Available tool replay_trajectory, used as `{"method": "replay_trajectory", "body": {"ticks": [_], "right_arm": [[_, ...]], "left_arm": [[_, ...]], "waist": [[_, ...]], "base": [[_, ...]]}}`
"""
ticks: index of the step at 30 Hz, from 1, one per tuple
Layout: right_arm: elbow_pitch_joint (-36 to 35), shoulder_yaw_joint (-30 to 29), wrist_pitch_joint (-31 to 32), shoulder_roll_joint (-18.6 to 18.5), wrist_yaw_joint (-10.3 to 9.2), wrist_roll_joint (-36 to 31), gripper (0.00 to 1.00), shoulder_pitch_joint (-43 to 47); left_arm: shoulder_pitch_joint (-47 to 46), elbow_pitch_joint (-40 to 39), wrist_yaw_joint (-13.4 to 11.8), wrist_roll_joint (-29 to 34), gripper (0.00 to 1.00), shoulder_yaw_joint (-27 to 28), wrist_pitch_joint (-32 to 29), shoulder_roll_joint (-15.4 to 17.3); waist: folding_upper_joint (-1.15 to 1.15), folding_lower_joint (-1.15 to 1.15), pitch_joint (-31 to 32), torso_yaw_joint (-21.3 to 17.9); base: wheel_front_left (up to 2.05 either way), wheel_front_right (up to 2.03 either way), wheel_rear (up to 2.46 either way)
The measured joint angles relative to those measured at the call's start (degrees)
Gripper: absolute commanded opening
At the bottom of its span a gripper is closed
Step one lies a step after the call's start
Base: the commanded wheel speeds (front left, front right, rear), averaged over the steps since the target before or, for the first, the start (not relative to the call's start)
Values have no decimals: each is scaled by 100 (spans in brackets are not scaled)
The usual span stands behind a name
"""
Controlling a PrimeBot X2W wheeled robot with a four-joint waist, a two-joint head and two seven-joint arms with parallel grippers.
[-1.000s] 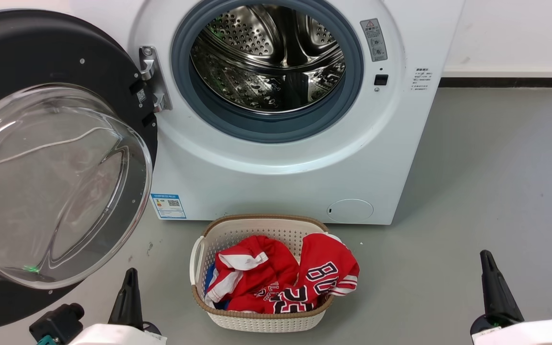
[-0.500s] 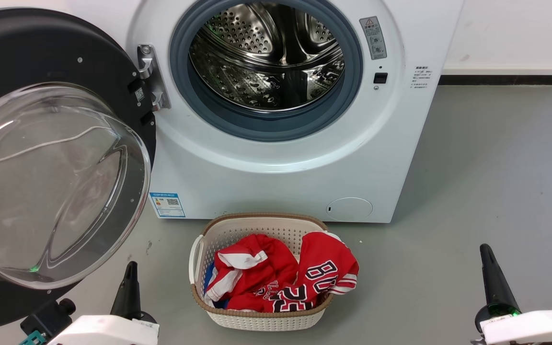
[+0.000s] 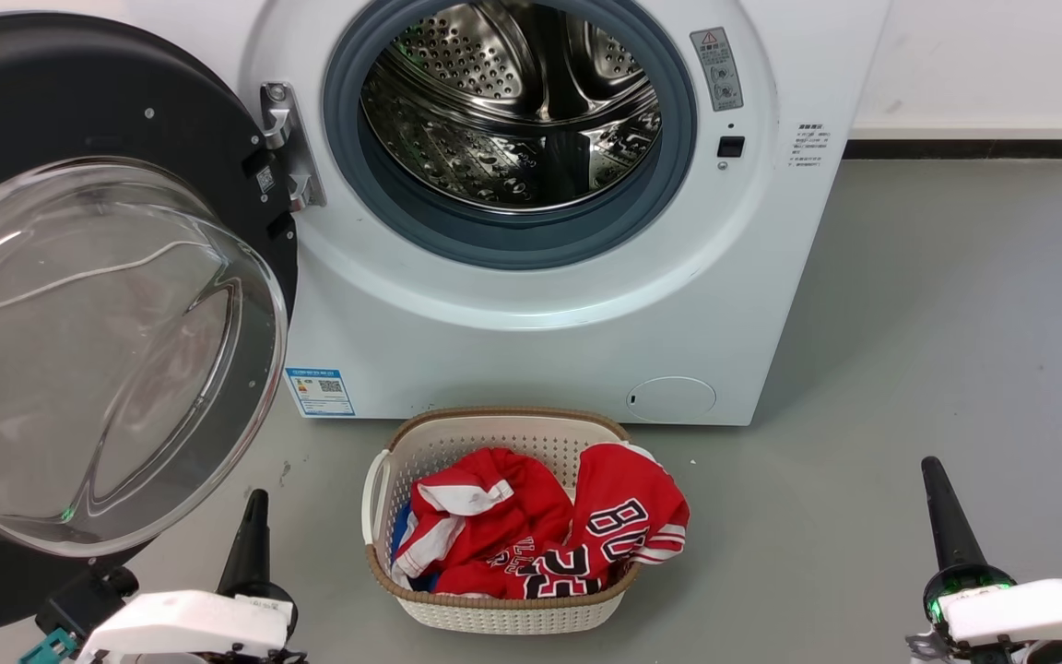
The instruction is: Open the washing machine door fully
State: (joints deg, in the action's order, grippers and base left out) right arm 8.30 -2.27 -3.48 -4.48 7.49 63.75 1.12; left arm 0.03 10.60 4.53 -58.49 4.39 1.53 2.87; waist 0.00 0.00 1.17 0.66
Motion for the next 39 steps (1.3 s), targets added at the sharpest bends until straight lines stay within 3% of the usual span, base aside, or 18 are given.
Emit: {"method": "replay_trajectory", "body": {"ticks": [39], "right_arm": [[371,-134,556,-1,0,2007,0,-448]], "left_arm": [[-389,227,194,-2228,0,143,-544,2]], "waist": [[0,0,-81,-40]], "base": [[0,0,0]]}}
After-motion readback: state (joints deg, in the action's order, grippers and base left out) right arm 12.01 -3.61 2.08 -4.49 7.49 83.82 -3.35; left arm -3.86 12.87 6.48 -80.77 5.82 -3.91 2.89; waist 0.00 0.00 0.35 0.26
